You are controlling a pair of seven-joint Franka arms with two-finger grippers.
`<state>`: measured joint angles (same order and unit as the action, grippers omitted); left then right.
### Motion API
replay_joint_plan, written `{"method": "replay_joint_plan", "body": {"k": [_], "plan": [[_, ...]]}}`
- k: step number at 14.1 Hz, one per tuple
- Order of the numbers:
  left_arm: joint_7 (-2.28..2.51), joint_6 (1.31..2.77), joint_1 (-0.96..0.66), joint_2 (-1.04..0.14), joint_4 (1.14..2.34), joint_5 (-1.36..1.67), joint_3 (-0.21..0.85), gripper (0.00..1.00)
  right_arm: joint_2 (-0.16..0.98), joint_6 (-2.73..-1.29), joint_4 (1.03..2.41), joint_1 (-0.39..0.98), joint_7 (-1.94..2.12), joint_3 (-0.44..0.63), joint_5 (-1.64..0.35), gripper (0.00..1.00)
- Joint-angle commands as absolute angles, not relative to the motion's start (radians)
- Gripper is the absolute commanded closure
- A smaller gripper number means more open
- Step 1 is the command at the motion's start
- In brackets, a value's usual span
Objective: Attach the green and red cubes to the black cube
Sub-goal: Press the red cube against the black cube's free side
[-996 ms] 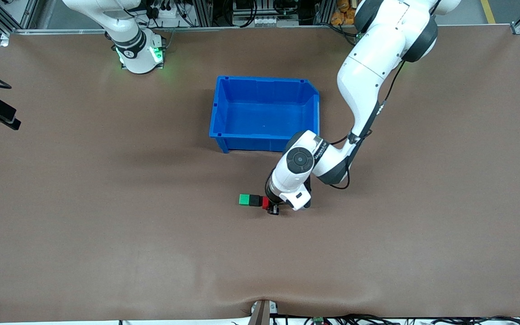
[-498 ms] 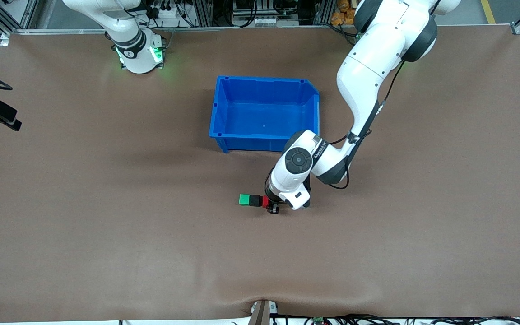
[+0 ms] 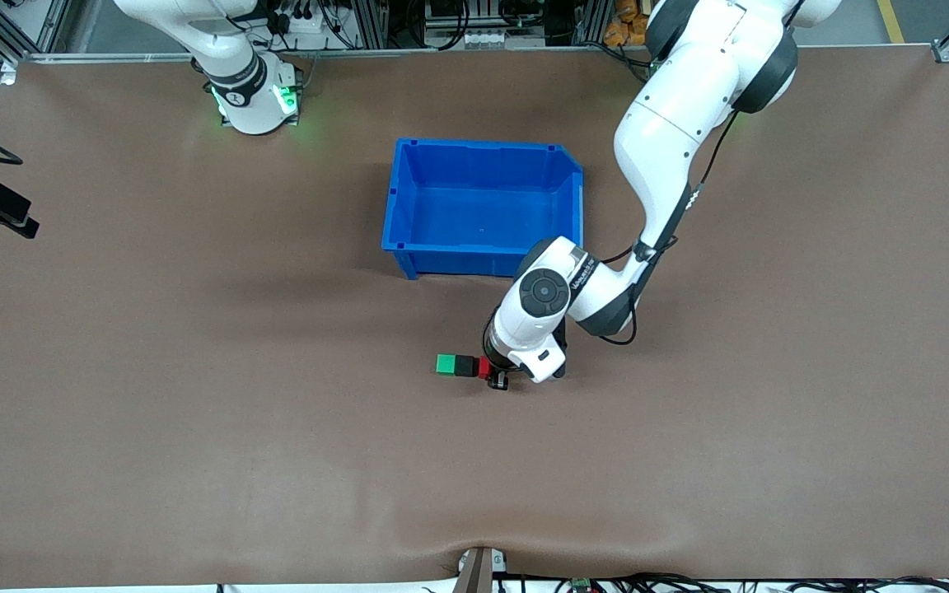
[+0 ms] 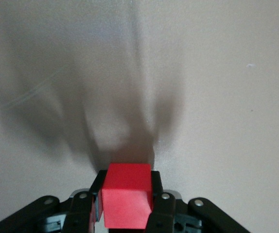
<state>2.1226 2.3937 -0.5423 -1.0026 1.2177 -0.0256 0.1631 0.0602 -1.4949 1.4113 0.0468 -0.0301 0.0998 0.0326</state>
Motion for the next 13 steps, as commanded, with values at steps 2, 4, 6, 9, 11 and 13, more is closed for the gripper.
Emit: {"method": "replay_joint_plan", "body": {"k": [2,4,6,9,11,13], "plan": [[2.132,2.424,-0.566,-1.031,1.206,0.002,0.16,1.0,0.071,-1.477,1.388,0.046,-0.026,0.098,0.051,0.0],[2.132,2.45,-0.566,-1.04,1.207,0.002,0.166,1.0,0.071,-1.479,1.388,0.048,-0.026,0.098,0.052,0.0],[2.132,2.45,-0.566,-1.042,1.209,0.0,0.164,1.0,0.071,-1.48,1.388,0.048,-0.026,0.098,0.052,0.0],[2.134,2.447,-0.566,-1.04,1.213,0.0,0.164,0.27,0.071,-1.479,1.388,0.048,-0.026,0.098,0.051,0.0],[2.132,2.421,-0.565,-1.016,1.213,-0.005,0.164,0.0,0.071,-1.48,1.388,0.049,-0.026,0.098,0.052,0.0],[2.132,2.326,-0.555,-0.962,1.213,-0.005,0.164,0.0,0.071,-1.48,1.388,0.048,-0.026,0.098,0.051,0.0]]}}
